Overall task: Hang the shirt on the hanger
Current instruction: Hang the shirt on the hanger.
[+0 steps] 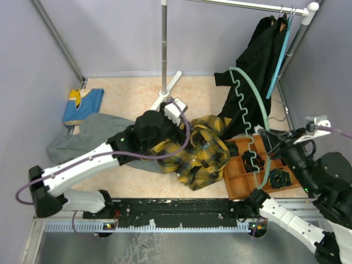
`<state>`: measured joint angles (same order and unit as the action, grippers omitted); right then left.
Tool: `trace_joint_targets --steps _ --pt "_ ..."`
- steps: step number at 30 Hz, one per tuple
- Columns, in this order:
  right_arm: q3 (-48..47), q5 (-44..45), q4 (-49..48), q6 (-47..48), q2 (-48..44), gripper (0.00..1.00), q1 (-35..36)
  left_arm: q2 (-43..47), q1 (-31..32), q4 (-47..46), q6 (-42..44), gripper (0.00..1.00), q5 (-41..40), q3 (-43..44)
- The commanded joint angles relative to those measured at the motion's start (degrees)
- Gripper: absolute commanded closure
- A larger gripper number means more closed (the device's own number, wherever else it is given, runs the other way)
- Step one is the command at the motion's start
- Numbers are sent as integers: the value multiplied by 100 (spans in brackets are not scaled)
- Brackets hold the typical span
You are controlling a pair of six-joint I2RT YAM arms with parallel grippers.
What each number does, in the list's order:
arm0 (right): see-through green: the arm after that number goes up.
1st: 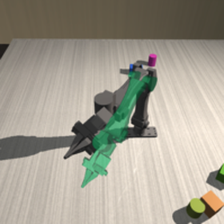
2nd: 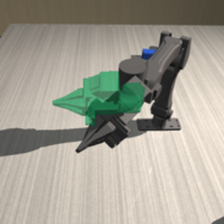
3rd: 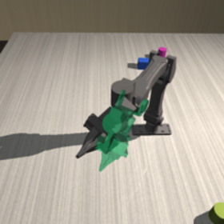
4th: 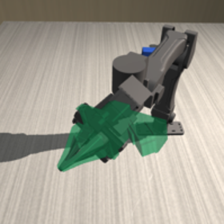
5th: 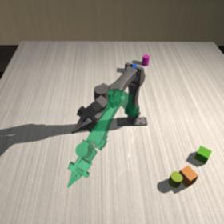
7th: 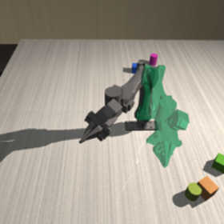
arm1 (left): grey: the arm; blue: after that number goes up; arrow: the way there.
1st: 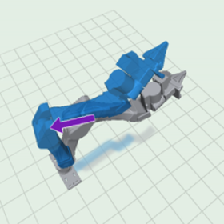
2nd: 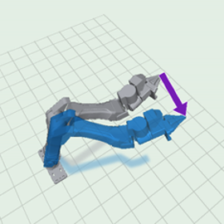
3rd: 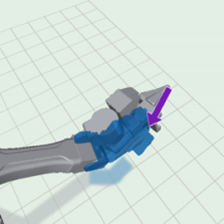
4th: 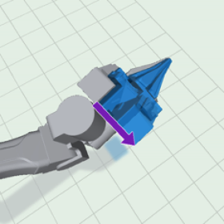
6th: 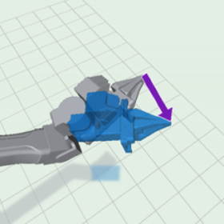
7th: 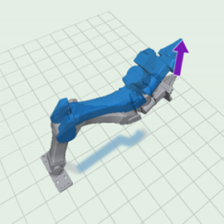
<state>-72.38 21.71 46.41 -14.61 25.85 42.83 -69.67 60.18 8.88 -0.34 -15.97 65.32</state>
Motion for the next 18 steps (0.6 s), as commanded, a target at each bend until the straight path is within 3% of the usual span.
trace_joint_targets --steps 1,4,18 --pt "-161 515 -53 -223 -280 100 -2 -807 -235 839 -608 20 915 779" --pt "-273 422 231 -233 -327 100 2 -1365 -310 1282 -657 30 1011 1194" --pt "-103 -124 315 -288 -497 100 -3 -2562 -437 2288 -283 38 832 2239"
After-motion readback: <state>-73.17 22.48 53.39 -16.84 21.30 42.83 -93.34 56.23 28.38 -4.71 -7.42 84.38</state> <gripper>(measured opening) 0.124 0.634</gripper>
